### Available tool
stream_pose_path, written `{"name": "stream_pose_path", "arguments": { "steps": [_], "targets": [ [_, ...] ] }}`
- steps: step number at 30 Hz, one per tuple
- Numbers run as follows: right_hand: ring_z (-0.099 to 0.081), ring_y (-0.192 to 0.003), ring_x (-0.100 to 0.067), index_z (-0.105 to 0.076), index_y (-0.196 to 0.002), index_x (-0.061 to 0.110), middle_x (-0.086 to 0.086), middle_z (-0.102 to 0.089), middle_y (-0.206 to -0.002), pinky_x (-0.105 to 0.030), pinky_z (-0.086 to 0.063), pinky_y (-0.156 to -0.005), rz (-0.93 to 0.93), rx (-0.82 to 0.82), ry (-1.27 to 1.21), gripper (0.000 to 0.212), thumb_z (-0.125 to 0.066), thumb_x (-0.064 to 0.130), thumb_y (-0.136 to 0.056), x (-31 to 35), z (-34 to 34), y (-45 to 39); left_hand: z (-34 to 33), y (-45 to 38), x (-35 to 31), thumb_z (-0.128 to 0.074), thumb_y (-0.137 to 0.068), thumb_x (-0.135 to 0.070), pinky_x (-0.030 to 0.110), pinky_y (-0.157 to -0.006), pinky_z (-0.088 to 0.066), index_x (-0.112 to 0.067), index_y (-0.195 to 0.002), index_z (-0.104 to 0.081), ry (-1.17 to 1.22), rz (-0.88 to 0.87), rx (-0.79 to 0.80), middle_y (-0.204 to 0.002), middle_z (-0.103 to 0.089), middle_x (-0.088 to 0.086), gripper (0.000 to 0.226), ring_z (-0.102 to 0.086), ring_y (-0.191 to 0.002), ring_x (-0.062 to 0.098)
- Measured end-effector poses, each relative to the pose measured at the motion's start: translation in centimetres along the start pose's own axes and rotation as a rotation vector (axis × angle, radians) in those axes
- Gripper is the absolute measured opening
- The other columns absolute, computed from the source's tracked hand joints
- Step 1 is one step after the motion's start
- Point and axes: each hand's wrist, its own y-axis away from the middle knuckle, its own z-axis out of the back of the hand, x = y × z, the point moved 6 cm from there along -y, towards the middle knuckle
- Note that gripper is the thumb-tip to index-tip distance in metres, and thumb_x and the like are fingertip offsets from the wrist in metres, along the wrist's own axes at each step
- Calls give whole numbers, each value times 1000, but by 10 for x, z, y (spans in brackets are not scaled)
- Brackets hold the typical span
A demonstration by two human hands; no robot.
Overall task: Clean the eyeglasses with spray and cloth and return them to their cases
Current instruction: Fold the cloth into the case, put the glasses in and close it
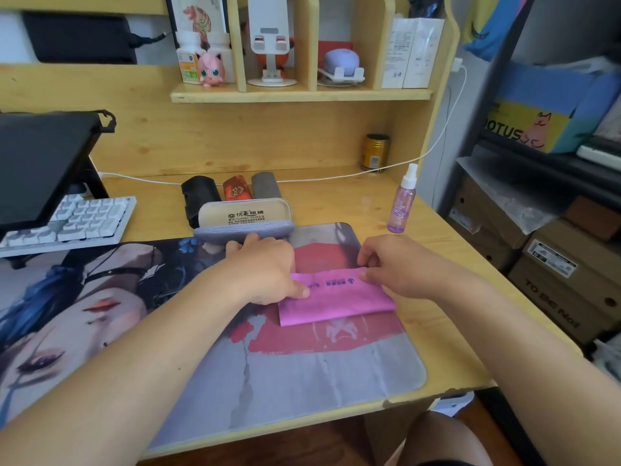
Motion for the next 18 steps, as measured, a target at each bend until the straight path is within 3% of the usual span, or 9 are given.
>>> {"name": "stream_pose_path", "arguments": {
  "steps": [3, 5, 7, 9, 10, 12, 14, 18],
  "targets": [
    [-59, -77, -10, -68, -102, 15, 4, -66, -89, -23, -46, -66, -16, 157, 89, 12, -67, 24, -95, 6, 3, -7, 2, -6, -4, -68, -87, -59, 43, -90, -40, -12, -95, -65, 11, -12, 111, -86, -57, -3, 48, -50, -95, 25],
    [-62, -84, -17, -70, -100, 16, 0, -69, -95, -30, -49, -74, -5, 231, 156, 12, -65, 26, -96, 10, 4, -10, 5, -8, -7, -71, -87, -51, 35, -75, -41, -5, -94, -67, 57, -43, 160, -78, -56, 0, 47, -51, -78, 23],
    [-61, -88, -19, -66, -95, 18, 0, -67, -98, -31, -49, -75, 14, 232, 139, 8, -64, 26, -96, 9, 7, -6, 5, -8, -8, -73, -89, -37, 32, -64, -33, -6, -90, -66, 156, -72, 152, -77, -52, 5, 32, -45, -70, 24],
    [-62, -87, -18, -62, -88, 19, 2, -66, -94, -31, -49, -73, 51, 129, 0, 8, -65, 23, -94, 6, 15, -1, 8, -7, -2, -73, -88, -23, 30, -62, -32, -13, -83, -59, 307, -91, 71, -80, -52, 6, 18, -44, -70, 23],
    [-63, -85, -16, -61, -85, 19, 3, -66, -91, -29, -50, -70, 74, 60, -112, 10, -66, 22, -93, 5, 21, 2, 12, -6, 2, -75, -87, -19, 30, -64, -37, -15, -83, -59, 404, -92, 16, -83, -58, 3, 17, -50, -73, 22],
    [-63, -77, -8, -61, -84, 17, 2, -69, -85, -22, -49, -66, 121, -48, -339, 12, -69, 17, -92, 3, 32, 8, 26, -4, 13, -80, -84, -16, 31, -83, -49, -26, -90, -63, 611, -99, -95, -100, -67, -2, 20, -62, -93, 16],
    [-62, -73, -4, -62, -86, 15, 1, -68, -84, -18, -49, -66, 171, -118, -461, 11, -72, 13, -90, 3, 42, 10, 44, 1, 20, -83, -81, -15, 28, -94, -47, -28, -96, -69, 739, -117, -174, -109, -70, -2, 24, -63, -107, 12],
    [-65, -80, -9, -67, -107, 17, -4, -69, -90, -22, -53, -75, 215, -85, -556, 25, -74, 4, -87, 7, 49, 10, 62, 8, 21, -86, -79, -18, 27, -99, -47, -26, -91, -75, 808, -163, -181, -100, -74, -2, 18, -66, -102, 9]
  ]
}}
